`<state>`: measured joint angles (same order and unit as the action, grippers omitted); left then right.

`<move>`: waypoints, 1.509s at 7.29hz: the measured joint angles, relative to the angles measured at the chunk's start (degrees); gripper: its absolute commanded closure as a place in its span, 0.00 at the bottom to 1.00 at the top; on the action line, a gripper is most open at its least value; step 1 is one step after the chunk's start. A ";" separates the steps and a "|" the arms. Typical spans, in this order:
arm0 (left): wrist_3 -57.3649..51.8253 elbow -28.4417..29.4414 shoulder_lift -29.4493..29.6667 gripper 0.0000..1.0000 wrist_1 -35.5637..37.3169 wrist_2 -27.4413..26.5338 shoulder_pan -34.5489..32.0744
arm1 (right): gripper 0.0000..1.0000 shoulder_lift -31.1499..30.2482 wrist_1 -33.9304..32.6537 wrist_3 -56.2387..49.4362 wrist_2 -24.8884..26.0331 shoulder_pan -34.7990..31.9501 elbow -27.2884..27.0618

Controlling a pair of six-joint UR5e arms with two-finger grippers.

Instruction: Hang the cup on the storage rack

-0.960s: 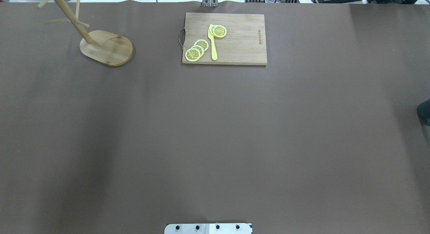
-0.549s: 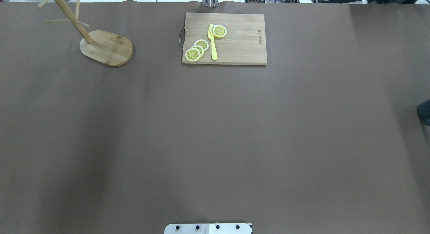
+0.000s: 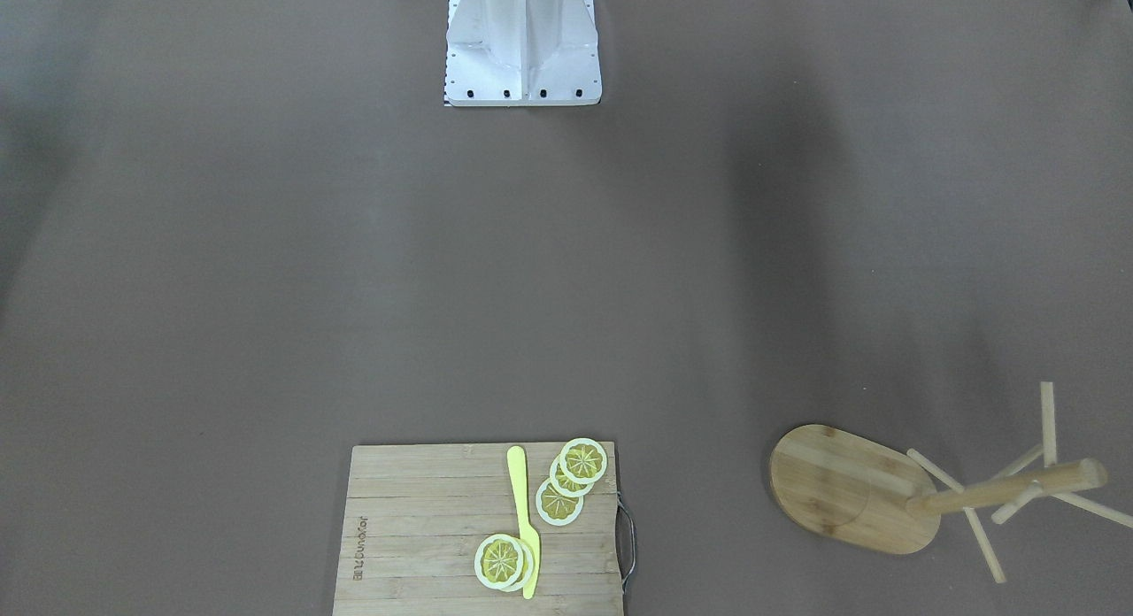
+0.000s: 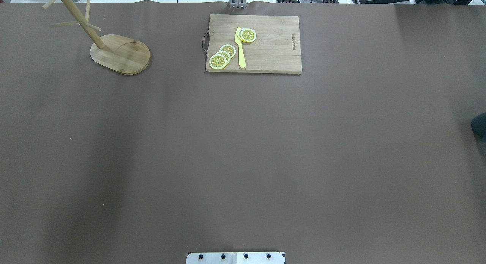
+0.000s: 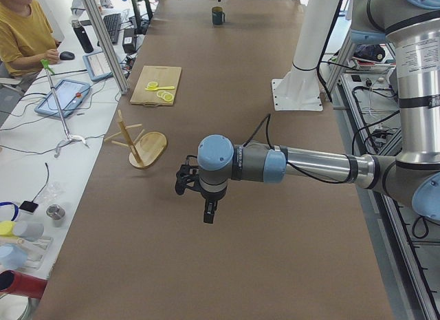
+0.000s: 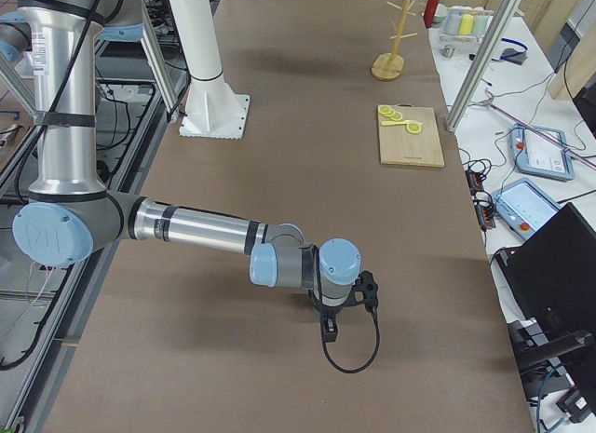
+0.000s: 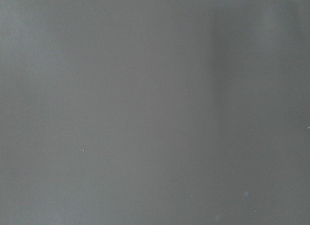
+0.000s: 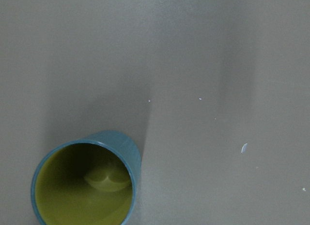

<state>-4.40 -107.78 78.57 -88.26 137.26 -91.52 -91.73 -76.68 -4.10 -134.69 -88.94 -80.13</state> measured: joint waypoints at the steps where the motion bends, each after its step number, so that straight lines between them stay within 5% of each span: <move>1: 0.00 0.04 0.00 0.02 -0.10 -0.04 0.01 | 0.02 0.16 1.87 2.58 -0.48 1.03 1.10; 3: 0.00 0.01 0.00 0.02 -0.29 -0.06 0.03 | 0.05 0.38 2.76 4.24 -0.90 3.23 1.56; 7: 0.00 0.10 0.08 0.02 -0.33 -0.13 0.03 | 0.33 0.45 2.85 4.39 -0.83 5.97 2.34; 8: 0.00 0.10 0.07 0.02 -0.33 -0.13 0.03 | 0.45 0.53 2.85 4.43 -0.77 6.23 2.70; 10: 0.00 0.03 0.03 0.02 -0.39 -0.13 0.03 | 1.00 0.64 2.85 4.45 -0.77 6.64 3.31; 11: 0.00 0.03 0.08 0.02 -0.41 -0.14 0.03 | 1.00 0.66 2.85 4.45 -0.80 6.71 3.43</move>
<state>-4.39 -107.75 78.66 -88.67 137.12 -91.50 -91.06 -73.83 0.35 -135.48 -82.23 -76.70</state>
